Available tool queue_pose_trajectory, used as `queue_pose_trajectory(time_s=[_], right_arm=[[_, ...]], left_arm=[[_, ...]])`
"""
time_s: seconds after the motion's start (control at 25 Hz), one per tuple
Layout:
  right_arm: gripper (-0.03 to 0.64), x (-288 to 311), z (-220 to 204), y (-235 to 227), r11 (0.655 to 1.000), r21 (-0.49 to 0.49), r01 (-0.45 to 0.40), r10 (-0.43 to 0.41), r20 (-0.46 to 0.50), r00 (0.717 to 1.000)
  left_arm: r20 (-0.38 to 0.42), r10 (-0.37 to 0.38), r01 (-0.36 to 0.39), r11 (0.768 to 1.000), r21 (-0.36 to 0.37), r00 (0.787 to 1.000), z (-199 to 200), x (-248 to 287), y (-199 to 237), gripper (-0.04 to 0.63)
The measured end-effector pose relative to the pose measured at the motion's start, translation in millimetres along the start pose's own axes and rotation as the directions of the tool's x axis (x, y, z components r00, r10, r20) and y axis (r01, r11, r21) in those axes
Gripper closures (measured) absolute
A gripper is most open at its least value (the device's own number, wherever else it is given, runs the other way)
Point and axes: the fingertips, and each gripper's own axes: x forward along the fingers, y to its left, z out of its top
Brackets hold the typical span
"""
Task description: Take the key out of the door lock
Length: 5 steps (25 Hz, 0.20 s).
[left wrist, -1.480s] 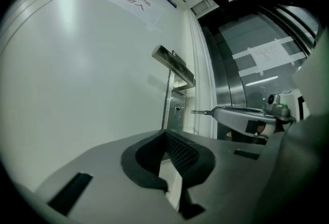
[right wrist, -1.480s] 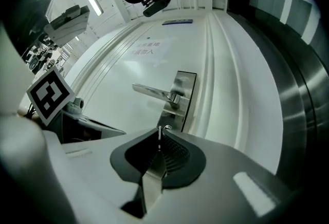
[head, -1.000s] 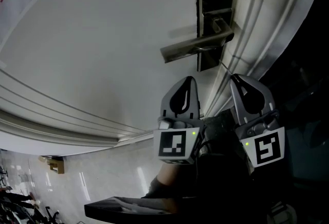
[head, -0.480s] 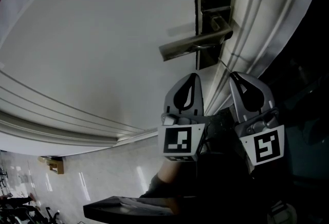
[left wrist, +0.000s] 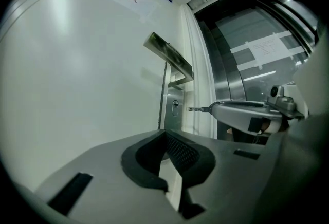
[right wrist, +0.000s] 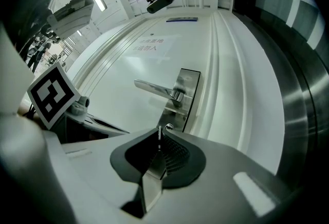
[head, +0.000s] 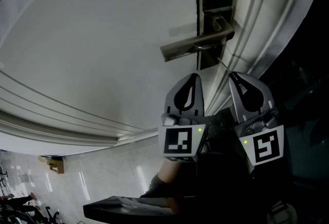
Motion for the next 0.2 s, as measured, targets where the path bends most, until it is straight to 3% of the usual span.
queue_pose_trajectory(time_s=[0.2], right_arm=[[0.604,1.4,-0.5,0.4,1.000,-0.009,-0.001,0.001,-0.002,1.000]], left_arm=[[0.000,-0.001,0.001,1.000,-0.001,1.000,-0.1,0.6,0.4,0.595]])
